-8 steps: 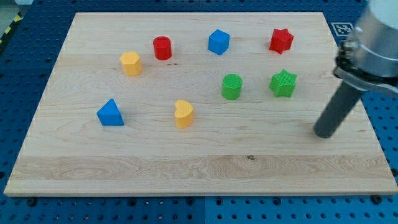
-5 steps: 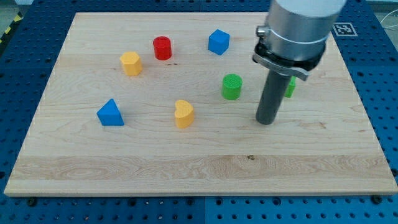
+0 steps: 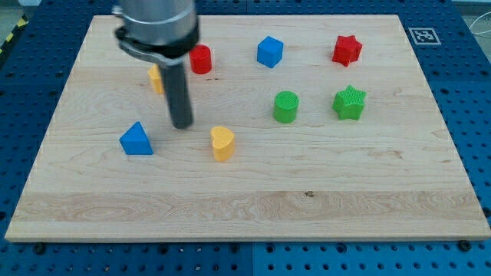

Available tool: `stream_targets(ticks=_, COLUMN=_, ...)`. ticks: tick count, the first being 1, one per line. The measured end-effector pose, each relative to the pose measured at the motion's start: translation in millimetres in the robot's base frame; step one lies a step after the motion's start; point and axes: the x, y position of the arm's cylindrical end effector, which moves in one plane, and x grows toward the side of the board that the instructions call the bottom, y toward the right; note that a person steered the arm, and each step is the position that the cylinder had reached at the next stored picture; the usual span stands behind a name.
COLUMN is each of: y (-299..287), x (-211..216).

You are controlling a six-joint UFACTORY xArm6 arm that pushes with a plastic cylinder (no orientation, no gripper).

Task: Push yellow hexagon towards center

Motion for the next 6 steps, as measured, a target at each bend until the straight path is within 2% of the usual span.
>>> stream_targets(ticks=1, y=-23, x=-27)
stream_targets(ticks=5, y=-67, x=-81)
stream_targets(ticks=6, y=-67, x=-111)
